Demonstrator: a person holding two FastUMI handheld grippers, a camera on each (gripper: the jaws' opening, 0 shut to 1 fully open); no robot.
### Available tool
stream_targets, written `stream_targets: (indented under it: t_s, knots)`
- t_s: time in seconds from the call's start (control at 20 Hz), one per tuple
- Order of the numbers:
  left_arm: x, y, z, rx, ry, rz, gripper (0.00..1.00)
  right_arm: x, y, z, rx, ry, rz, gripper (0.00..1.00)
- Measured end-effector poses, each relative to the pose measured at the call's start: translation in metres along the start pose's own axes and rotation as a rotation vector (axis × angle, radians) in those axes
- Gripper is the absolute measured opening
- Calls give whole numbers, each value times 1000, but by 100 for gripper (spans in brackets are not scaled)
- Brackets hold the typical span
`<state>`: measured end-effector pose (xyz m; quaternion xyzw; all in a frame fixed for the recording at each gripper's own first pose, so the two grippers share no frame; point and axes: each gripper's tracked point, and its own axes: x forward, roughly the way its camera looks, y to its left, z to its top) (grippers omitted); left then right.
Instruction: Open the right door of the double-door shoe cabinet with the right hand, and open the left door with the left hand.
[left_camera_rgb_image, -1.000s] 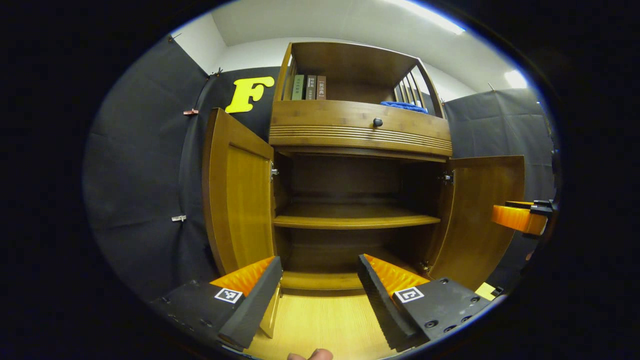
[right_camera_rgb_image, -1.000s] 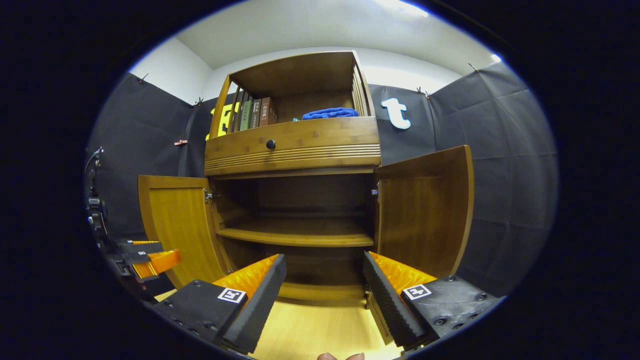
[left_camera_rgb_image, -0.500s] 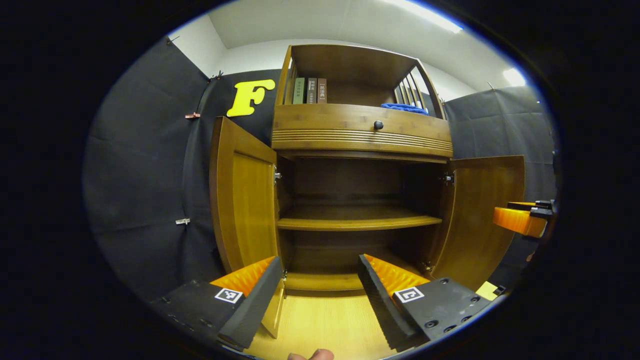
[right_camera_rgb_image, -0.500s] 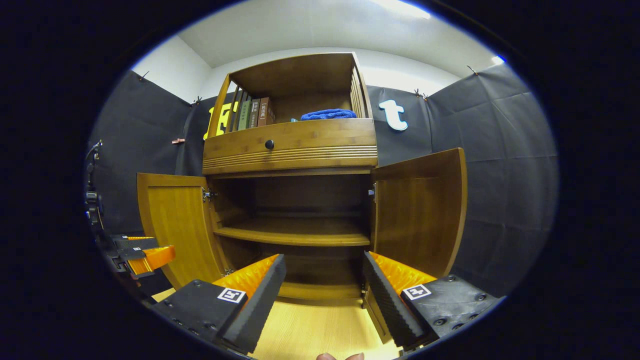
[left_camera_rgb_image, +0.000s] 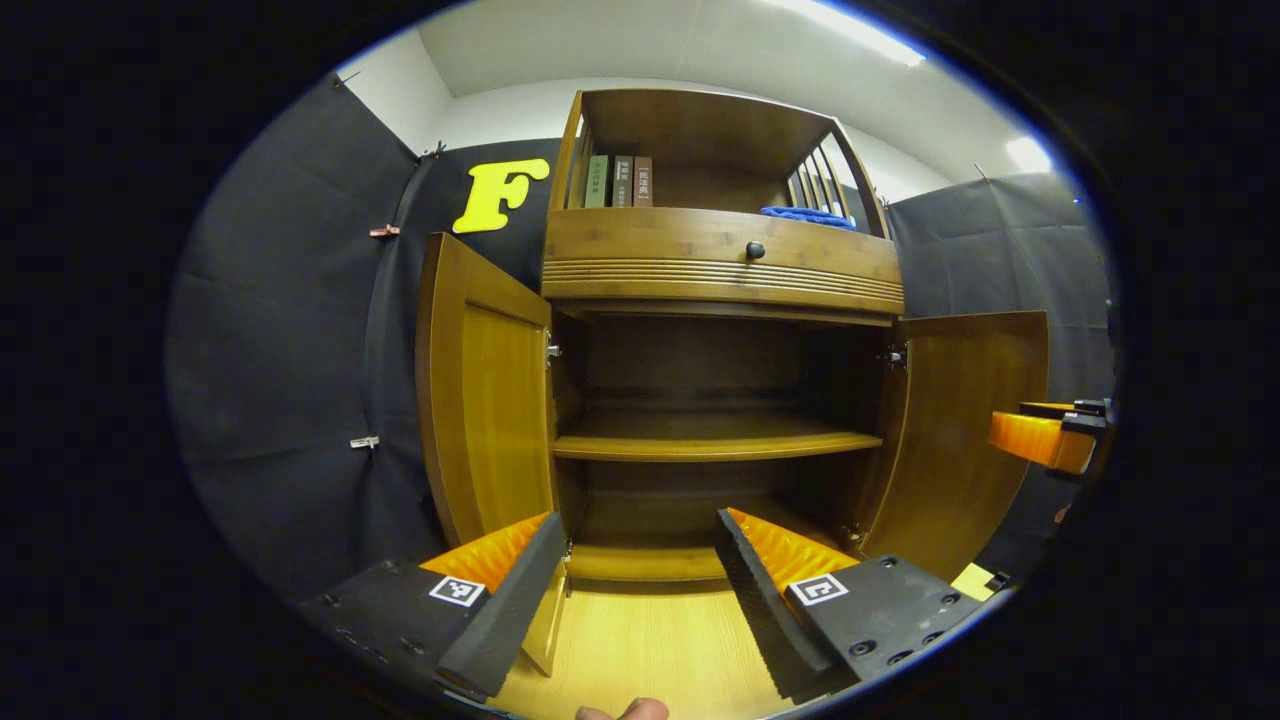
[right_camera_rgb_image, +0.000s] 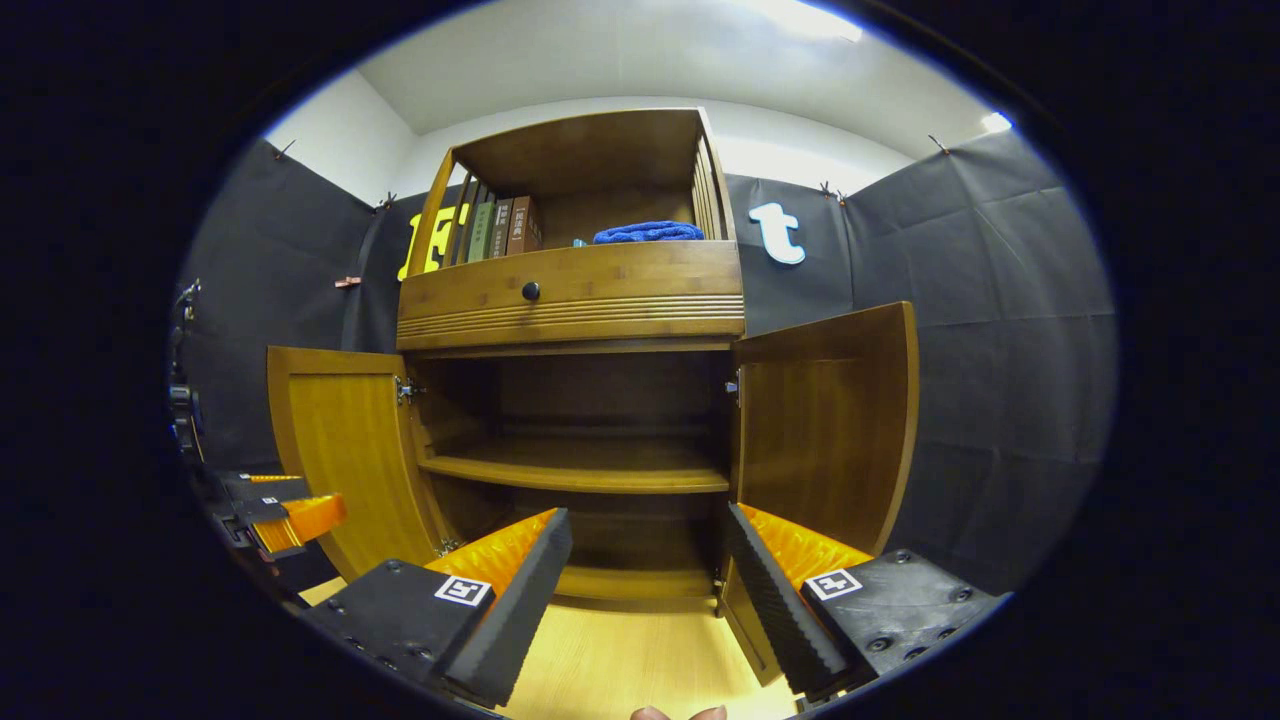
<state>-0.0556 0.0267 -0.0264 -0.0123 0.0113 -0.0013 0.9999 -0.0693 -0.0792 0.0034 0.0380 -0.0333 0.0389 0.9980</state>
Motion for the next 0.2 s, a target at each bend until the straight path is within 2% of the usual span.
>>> stream_targets:
  t_s: [0.1,0.15,0.2]
  knots:
    - [2,-3,1,6,-3,-6,95,2,-2,0,-4,-3,-9,100]
    - [2,-2,2,13,-6,-5,95,2,0,-1,-1,1,-7,92]
    - [3,-2,3,17,-8,-4,92,3,3,-3,2,5,-3,92]
